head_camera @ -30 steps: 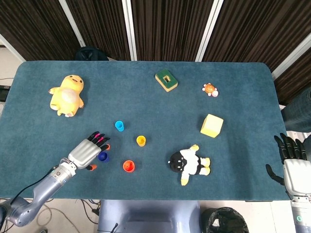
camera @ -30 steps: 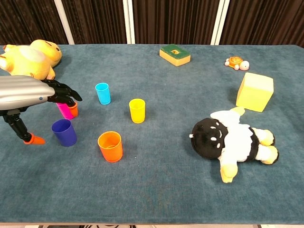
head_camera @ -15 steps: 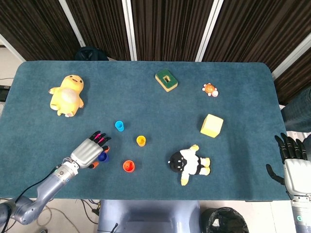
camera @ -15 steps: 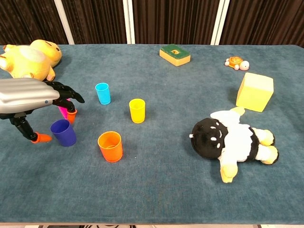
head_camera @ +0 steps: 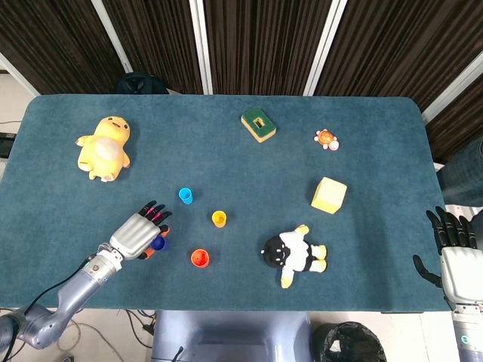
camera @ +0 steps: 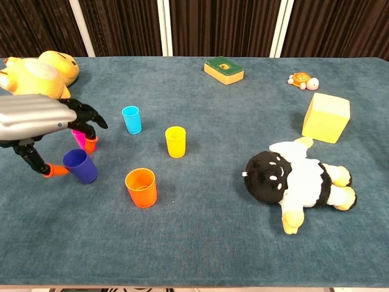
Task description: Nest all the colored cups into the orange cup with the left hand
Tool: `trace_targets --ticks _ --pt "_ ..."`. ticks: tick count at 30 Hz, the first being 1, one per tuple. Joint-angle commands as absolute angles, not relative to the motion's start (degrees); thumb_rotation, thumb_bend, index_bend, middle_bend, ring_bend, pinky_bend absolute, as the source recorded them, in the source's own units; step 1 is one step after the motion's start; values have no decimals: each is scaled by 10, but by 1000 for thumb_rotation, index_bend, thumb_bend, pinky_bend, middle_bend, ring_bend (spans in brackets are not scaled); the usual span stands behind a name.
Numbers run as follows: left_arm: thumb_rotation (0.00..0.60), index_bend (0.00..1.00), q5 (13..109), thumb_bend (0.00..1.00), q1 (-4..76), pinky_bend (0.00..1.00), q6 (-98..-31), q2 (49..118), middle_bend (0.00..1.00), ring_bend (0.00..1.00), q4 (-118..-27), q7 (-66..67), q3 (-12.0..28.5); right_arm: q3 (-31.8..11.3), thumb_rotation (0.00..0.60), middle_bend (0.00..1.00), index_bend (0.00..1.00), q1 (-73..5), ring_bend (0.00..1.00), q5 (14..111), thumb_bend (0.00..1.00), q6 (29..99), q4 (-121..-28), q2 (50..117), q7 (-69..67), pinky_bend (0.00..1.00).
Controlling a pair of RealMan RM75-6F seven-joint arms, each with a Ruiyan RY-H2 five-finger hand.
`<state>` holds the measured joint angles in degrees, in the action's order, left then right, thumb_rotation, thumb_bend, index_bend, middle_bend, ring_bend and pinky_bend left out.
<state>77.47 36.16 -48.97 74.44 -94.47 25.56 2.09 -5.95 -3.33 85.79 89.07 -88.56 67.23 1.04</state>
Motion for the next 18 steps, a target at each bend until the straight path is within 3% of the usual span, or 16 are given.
trace_targets --ticks 1,11,18 --pt "600 462 790 319 359 8 -508 731 140 3 -967 242 25 -59 600 46 72 -33 68 858 374 891 -886 672 11 36" --pt "600 464 870 319 367 9 -548 691 159 4 -1047 218 34 -57 600 46 72 -36 69 857 373 883 -885 675 13 36" --pt "600 464 872 317 381 9 -531 672 157 4 -1100 223 35 -58 600 46 72 -34 69 858 373 888 -885 674 10 36"
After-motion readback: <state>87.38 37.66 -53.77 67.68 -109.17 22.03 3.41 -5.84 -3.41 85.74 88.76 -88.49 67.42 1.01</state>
